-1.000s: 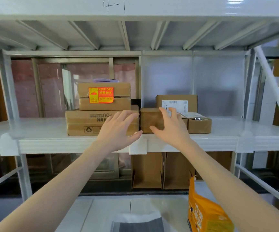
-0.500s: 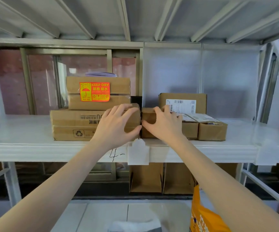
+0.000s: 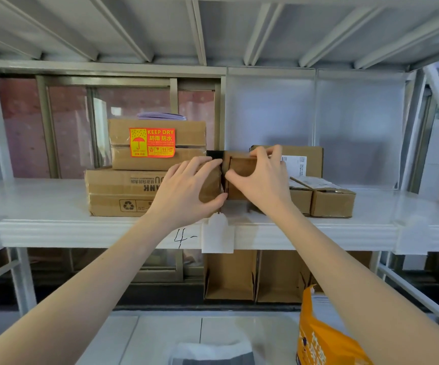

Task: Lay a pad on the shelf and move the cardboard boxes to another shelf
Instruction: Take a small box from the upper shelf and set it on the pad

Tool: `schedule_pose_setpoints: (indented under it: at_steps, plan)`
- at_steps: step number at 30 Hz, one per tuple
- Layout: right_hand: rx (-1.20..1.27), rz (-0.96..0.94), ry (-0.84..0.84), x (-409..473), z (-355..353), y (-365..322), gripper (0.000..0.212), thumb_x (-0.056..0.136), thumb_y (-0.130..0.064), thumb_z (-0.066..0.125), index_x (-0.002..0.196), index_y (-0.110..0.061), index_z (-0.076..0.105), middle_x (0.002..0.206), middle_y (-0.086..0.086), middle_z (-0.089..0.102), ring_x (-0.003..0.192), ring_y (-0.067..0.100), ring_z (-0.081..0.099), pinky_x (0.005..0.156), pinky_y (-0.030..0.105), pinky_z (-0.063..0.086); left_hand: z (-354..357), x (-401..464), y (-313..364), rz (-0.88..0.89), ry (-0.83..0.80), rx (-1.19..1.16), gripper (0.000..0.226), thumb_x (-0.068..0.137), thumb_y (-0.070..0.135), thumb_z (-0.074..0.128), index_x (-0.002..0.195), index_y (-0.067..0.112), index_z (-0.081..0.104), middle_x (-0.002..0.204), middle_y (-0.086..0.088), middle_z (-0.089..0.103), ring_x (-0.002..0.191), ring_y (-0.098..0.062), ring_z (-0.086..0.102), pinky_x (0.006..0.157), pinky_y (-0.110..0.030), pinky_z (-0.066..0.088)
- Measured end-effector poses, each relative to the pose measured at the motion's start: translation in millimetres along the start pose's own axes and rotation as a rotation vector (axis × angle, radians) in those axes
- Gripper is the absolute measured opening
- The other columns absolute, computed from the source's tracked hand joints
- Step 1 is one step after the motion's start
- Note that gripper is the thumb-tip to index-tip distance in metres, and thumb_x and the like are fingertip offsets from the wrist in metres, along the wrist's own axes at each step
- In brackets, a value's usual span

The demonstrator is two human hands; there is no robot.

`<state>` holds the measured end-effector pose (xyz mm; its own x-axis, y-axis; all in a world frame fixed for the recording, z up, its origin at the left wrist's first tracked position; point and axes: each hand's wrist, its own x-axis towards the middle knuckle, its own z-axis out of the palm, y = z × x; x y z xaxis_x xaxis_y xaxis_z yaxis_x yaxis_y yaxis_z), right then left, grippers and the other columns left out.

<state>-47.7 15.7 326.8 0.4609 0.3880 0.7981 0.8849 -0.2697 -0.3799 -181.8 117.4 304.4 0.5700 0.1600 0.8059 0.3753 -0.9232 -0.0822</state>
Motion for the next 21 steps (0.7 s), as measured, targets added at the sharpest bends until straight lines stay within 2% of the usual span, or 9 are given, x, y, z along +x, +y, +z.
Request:
schedule_pose_setpoints:
  at_steps: [3,7,10,14,16,19,21]
  plan:
    - [0.091,-0.001,0.006,-4,-20,-4,0.061,0.069,-0.055,0.063,0.113,-0.014,0.05,0.115,0.006,0.038,0.098,0.027,0.052,0.078,0.034,0.047,-9,-4,5,0.044,-0.004,-0.005,0.087,0.075,0.057,0.059,0.147,0.025,0.02,0.149,0.003,0.033,0.134,-0.018,0.036,0.111,-0.035,0.025]
    - [0.181,0.013,0.043,-14,-53,-7,0.056,0.07,-0.052,0.065,0.111,-0.017,0.052,0.116,0.003,0.04,0.1,0.021,0.051,0.08,0.029,0.042,-25,-6,12,0.082,-0.035,0.02,0.108,0.07,0.05,0.071,0.15,0.023,0.004,0.157,-0.002,0.017,0.14,-0.022,0.026,0.115,-0.038,0.019]
    - [0.255,0.021,0.039,-24,-84,-10,0.051,0.072,-0.046,0.067,0.112,-0.018,0.053,0.116,0.001,0.04,0.097,0.012,0.048,0.082,0.024,0.041,-37,-7,21,0.095,-0.002,0.001,0.112,0.067,0.046,0.076,0.15,0.021,0.004,0.158,-0.003,0.013,0.142,-0.024,0.024,0.115,-0.042,0.021]
    - [0.338,0.005,0.003,-41,-113,-12,0.042,0.077,-0.037,0.065,0.112,-0.017,0.052,0.111,-0.001,0.037,0.095,0.01,0.046,0.067,0.001,0.038,-53,-9,39,0.121,0.046,-0.059,0.114,0.067,0.045,0.077,0.15,0.019,0.004,0.159,-0.003,0.012,0.144,-0.023,0.02,0.116,-0.046,0.023]
    - [0.376,-0.009,-0.029,-52,-122,-15,0.037,0.079,-0.034,0.064,0.111,-0.018,0.051,0.111,0.0,0.038,0.094,0.007,0.046,0.064,-0.007,0.034,-64,-9,47,0.153,0.077,-0.075,0.114,0.065,0.044,0.077,0.149,0.018,0.006,0.158,-0.002,0.014,0.143,-0.022,0.02,0.114,-0.048,0.025]
    - [0.422,-0.038,-0.069,-66,-130,-20,0.03,0.083,-0.031,0.062,0.107,-0.022,0.047,0.114,0.002,0.039,0.092,-0.003,0.044,0.065,-0.007,0.033,-79,-14,54,0.211,0.045,-0.084,0.111,0.062,0.044,0.077,0.149,0.019,0.011,0.157,0.0,0.02,0.144,-0.018,0.016,0.116,-0.037,0.011]
    - [0.472,-0.036,-0.131,-73,-132,-23,0.035,0.081,-0.04,0.061,0.108,-0.026,0.044,0.119,0.003,0.042,0.102,0.001,0.045,0.078,0.0,0.036,-87,-22,55,0.236,0.02,-0.066,0.108,0.061,0.049,0.077,0.147,0.02,0.019,0.152,0.0,0.03,0.143,-0.016,0.02,0.115,-0.034,0.011]
